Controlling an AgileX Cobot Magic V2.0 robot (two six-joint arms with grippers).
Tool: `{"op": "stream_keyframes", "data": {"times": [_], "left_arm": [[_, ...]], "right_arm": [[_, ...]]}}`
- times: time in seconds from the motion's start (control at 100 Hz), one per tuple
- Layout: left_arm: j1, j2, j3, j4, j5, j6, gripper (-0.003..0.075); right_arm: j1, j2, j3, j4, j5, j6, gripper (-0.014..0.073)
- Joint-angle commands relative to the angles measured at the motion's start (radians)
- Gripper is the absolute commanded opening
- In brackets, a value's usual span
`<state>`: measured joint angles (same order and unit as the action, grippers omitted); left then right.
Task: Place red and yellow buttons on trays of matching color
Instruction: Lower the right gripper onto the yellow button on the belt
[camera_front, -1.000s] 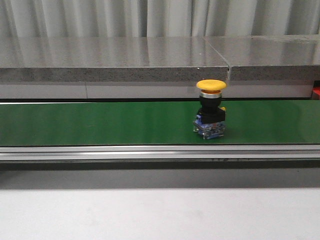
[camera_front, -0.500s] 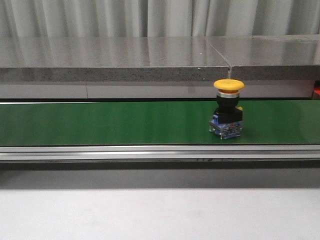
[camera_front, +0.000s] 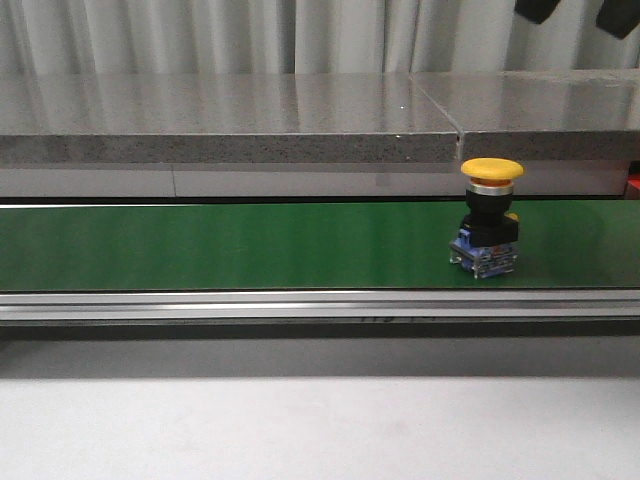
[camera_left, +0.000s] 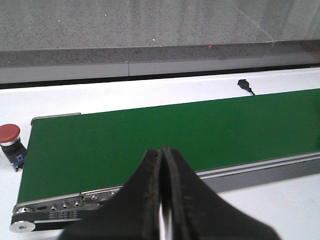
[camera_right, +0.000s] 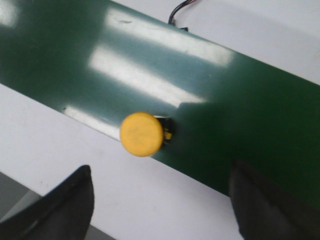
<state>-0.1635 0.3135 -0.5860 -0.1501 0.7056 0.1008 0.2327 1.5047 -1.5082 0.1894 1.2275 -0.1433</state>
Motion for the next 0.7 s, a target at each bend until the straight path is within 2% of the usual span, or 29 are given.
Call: {"op": "stream_keyframes", "data": {"times": [0.0,0.49,0.69], "left_arm": [[-0.007,0.009,-0.027,-0.018,-0.078,-0.008,-0.0021],[-0.007,0.009,-0.027,-0.018,-0.078,-0.008,-0.0021],[-0.007,0.009,-0.027,-0.018,-0.078,-0.008,-0.0021]], "right_arm": [[0.02,0.0,-0.024,0.007,-0.018,-0.017,0.0561],[0.023,0.14,-0.024,0.012,0.065,-0.018,0.0561],[0.023,0.182,-0.021,-0.064,0.096,-0.018,0.0561]]}}
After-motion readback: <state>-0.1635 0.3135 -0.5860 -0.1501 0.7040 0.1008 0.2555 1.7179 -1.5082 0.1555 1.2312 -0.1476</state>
